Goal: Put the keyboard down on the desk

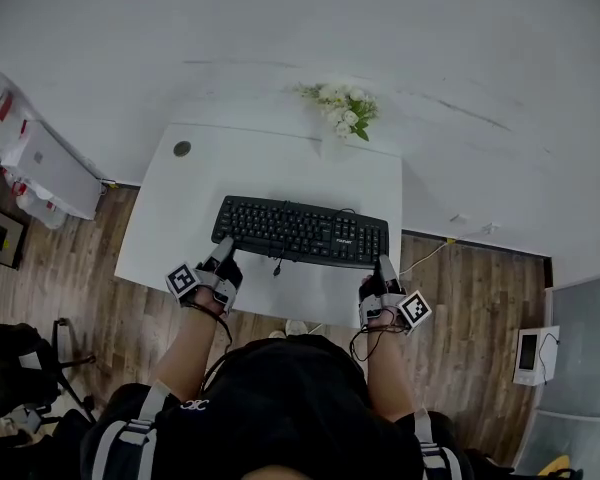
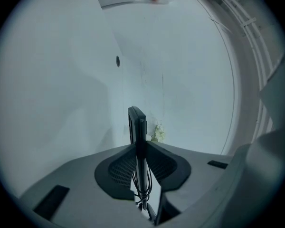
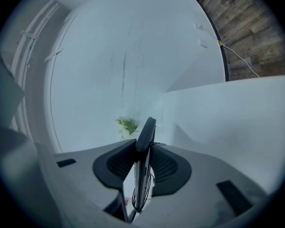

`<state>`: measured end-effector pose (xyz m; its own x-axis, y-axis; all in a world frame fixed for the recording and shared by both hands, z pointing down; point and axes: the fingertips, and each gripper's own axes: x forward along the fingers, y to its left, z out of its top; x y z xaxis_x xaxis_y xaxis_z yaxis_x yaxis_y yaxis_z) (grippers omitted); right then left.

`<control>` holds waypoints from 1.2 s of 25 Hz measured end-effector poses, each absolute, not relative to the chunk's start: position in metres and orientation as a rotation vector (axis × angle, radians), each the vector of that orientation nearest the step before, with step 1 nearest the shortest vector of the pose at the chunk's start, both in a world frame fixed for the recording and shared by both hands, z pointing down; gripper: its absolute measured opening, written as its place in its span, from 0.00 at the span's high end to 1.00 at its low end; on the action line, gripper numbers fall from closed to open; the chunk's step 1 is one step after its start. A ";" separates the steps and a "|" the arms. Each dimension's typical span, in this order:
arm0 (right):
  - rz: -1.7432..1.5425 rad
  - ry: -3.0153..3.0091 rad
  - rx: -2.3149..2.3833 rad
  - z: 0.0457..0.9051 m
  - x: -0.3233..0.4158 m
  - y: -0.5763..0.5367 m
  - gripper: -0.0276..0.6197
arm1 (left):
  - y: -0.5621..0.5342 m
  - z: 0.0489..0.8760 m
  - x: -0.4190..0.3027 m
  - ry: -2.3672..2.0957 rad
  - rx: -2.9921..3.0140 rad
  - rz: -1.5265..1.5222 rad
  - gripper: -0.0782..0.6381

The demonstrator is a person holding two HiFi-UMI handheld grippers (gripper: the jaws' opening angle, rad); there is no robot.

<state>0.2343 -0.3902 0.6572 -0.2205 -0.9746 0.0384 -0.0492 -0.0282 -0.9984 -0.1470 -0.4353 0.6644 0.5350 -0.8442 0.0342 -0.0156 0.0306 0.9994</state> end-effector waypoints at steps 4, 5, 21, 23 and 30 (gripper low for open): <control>-1.416 1.384 -1.177 0.670 0.234 -0.397 0.81 | -0.442 0.674 -0.148 -0.827 1.394 -0.734 0.80; -1.425 1.373 -1.183 0.674 0.235 -0.398 0.81 | -0.443 0.676 -0.147 -0.830 1.387 -0.729 0.80; -1.564 1.326 -1.341 0.730 0.250 -0.409 0.80 | -0.459 0.727 -0.137 -0.917 1.297 -0.628 0.79; -1.600 1.336 -1.386 0.739 0.249 -0.406 0.80 | -0.458 0.731 -0.138 -0.932 1.285 -0.613 0.79; -1.661 1.392 -1.506 0.753 0.251 -0.405 0.80 | -0.459 0.737 -0.136 -0.958 1.287 -0.565 0.79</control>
<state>0.2507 -0.4045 0.7526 -0.2651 -0.8679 0.4200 -0.2615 -0.3546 -0.8977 -0.1355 -0.4592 0.7371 0.5170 -0.8109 0.2742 -0.1520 0.2283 0.9616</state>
